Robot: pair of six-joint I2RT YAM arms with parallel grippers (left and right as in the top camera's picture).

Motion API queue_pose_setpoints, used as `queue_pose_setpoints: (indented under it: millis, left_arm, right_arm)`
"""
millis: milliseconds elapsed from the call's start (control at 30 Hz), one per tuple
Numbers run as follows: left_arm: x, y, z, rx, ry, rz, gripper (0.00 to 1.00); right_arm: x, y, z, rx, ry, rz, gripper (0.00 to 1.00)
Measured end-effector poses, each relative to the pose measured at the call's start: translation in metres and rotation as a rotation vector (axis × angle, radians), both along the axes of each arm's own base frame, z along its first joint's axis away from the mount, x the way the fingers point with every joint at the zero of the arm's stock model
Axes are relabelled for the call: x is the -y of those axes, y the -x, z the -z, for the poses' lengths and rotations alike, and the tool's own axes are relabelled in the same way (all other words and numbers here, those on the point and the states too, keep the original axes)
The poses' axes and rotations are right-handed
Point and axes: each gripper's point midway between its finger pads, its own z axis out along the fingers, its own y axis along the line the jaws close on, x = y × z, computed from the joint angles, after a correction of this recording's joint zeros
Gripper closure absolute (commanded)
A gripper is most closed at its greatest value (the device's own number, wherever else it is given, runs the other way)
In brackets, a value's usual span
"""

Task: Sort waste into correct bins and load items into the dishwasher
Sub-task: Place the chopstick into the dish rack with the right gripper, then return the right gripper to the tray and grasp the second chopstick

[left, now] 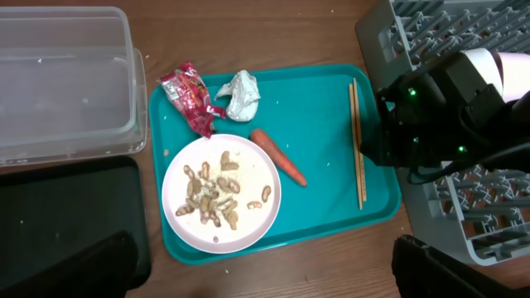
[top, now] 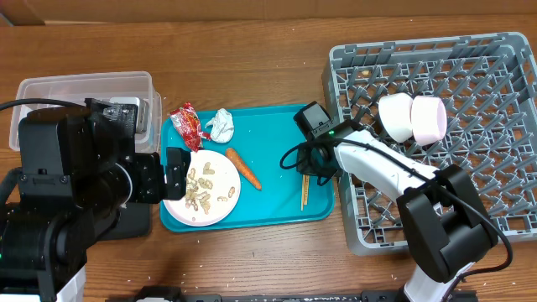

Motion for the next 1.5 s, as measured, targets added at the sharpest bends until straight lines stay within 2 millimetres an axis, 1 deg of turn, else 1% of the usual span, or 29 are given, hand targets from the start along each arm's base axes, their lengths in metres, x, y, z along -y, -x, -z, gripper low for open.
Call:
queue_pose_setpoints:
  millis: [133, 200, 233, 333, 433, 467, 500, 567, 600, 700, 767, 800, 867, 900, 933, 1000, 1100, 1167, 1200, 1267, 1367, 1400, 1500]
  left_arm:
    - [0.0, 0.0, 0.0, 0.0, 0.0, 0.0, 0.0]
    - [0.0, 0.0, 0.0, 0.0, 0.0, 0.0, 0.0]
    - [0.0, 0.0, 0.0, 0.0, 0.0, 0.0, 0.0]
    - [0.0, 0.0, 0.0, 0.0, 0.0, 0.0, 0.0]
    - [0.0, 0.0, 0.0, 0.0, 0.0, 0.0, 0.0]
    - [0.0, 0.0, 0.0, 0.0, 0.0, 0.0, 0.0]
    - [0.0, 0.0, 0.0, 0.0, 0.0, 0.0, 0.0]
    - [0.0, 0.0, 0.0, 0.0, 0.0, 0.0, 0.0]
    - [0.0, 0.0, 0.0, 0.0, 0.0, 0.0, 0.0]
    - [0.0, 0.0, 0.0, 0.0, 0.0, 0.0, 0.0]
    - [0.0, 0.0, 0.0, 0.0, 0.0, 0.0, 0.0]
    - [0.0, 0.0, 0.0, 0.0, 0.0, 0.0, 0.0]
    - [0.0, 0.0, 0.0, 0.0, 0.0, 0.0, 0.0]
    - [0.0, 0.0, 0.0, 0.0, 0.0, 0.0, 0.0]
    - [0.0, 0.0, 0.0, 0.0, 0.0, 0.0, 0.0]
    - [0.0, 0.0, 0.0, 0.0, 0.0, 0.0, 0.0]
    - [0.0, 0.0, 0.0, 0.0, 0.0, 0.0, 0.0]
    - [0.0, 0.0, 0.0, 0.0, 0.0, 0.0, 0.0]
    - [0.0, 0.0, 0.0, 0.0, 0.0, 0.0, 0.0]
    - [0.0, 0.0, 0.0, 0.0, 0.0, 0.0, 0.0]
    - [0.0, 0.0, 0.0, 0.0, 0.0, 0.0, 0.0]
    - [0.0, 0.0, 0.0, 0.0, 0.0, 0.0, 0.0]
    - [0.0, 0.0, 0.0, 0.0, 0.0, 0.0, 0.0]
  right_arm:
    - [0.002, 0.005, 0.007, -0.008, -0.005, 0.003, 0.84]
    - [0.002, 0.006, 0.007, -0.004, -0.008, 0.005, 0.9]
    - [0.002, 0.006, 0.007, -0.004, -0.009, 0.008, 0.96]
    - [0.004, 0.009, 0.007, -0.011, -0.002, -0.004, 0.96]
    - [0.006, 0.018, 0.003, -0.054, 0.023, -0.029, 0.96]
    - [0.008, 0.022, -0.002, -0.077, 0.039, -0.041, 0.96]
    - [0.007, 0.022, -0.009, -0.087, 0.047, -0.054, 0.96]
    - [0.002, 0.013, -0.027, -0.073, 0.048, -0.069, 0.96]
    - [-0.002, 0.006, -0.04, -0.052, 0.04, -0.074, 0.96]
    - [-0.01, -0.018, -0.084, 0.041, 0.023, -0.079, 0.96]
    - [-0.008, -0.032, -0.119, 0.122, 0.017, -0.081, 0.96]
    - [-0.004, -0.038, -0.136, 0.162, 0.017, -0.078, 0.96]
    - [0.008, -0.048, -0.158, 0.221, 0.018, -0.068, 0.96]
    - [0.017, -0.053, -0.167, 0.246, 0.025, -0.063, 0.96]
    - [0.032, -0.059, -0.174, 0.267, 0.039, -0.055, 0.96]
    - [0.053, -0.068, -0.177, 0.28, 0.069, -0.051, 0.96]
    - [0.084, -0.079, -0.172, 0.272, 0.12, -0.054, 0.96]
    - [0.095, -0.083, -0.166, 0.261, 0.141, -0.071, 0.96]
    - [0.097, -0.084, -0.162, 0.253, 0.149, -0.083, 0.96]
    - [0.096, -0.086, -0.152, 0.231, 0.154, -0.113, 0.85]
    - [0.091, -0.086, -0.137, 0.2, 0.164, -0.154, 0.76]
    - [0.089, -0.085, -0.135, 0.193, 0.17, -0.163, 0.74]
    - [0.079, -0.079, -0.135, 0.186, 0.176, -0.194, 0.71]
